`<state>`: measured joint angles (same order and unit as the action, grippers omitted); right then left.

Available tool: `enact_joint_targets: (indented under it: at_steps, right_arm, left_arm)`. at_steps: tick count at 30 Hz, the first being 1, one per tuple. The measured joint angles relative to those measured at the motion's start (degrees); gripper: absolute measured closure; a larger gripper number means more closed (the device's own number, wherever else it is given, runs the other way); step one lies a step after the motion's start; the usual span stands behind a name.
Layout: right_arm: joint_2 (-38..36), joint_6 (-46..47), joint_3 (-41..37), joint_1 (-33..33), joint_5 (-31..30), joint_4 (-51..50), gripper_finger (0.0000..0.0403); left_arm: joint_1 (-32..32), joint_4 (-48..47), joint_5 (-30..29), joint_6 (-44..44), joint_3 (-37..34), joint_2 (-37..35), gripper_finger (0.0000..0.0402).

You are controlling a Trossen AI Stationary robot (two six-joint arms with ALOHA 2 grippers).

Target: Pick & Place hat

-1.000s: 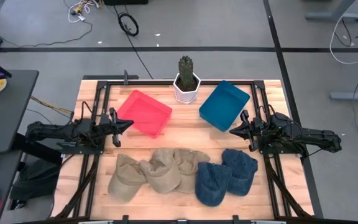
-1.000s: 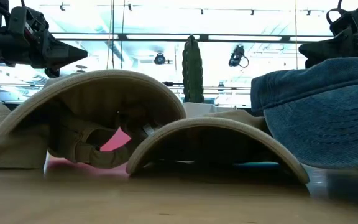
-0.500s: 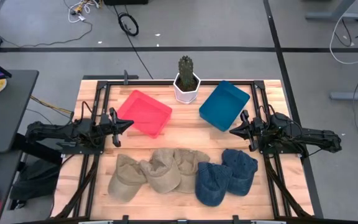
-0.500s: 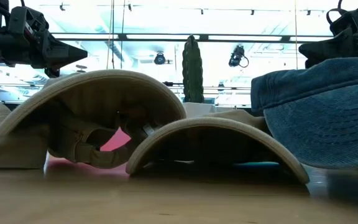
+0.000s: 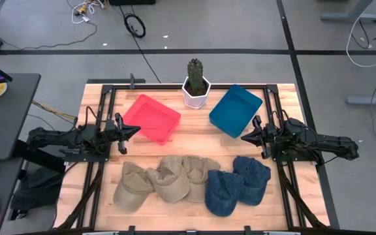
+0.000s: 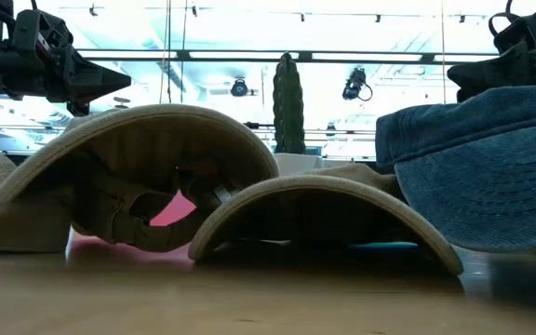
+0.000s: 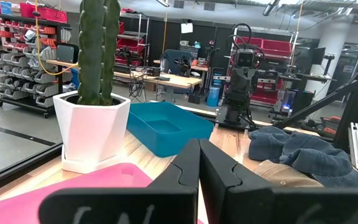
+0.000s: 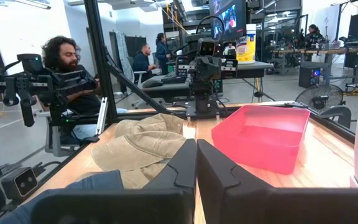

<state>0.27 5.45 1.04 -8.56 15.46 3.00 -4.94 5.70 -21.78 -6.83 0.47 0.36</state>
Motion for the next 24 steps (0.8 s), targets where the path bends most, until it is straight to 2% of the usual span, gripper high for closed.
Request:
enact_joint_targets:
  at_steps: [11,17,20,22,24]
  right_arm:
    - [0.02,-0.24,0.00,0.02,-1.43,6.03,0.0387]
    - [0.02,6.51,0.00,0.02,-1.54,17.11,0.0387]
    - [0.04,11.01,0.00,-0.07,-2.33,25.93,0.0387]
    - [0.00,13.17,0.05,-0.11,-5.23,33.23,0.0387]
    - [-0.02,13.57,0.09,-0.09,-10.59,38.54,0.0387]
  left_arm:
    - [0.01,0.01,0.00,0.00,0.00,0.00,0.0396]
    - [0.01,0.02,0.02,-0.02,0.00,0.00,0.0396]
    - [0.00,0.02,0.01,-0.01,0.00,0.00,0.0396]
    - [0.00,0.01,0.01,-0.01,0.00,0.00,0.0396]
    - [-0.01,0.00,0.00,0.00,0.00,0.00,0.0396]
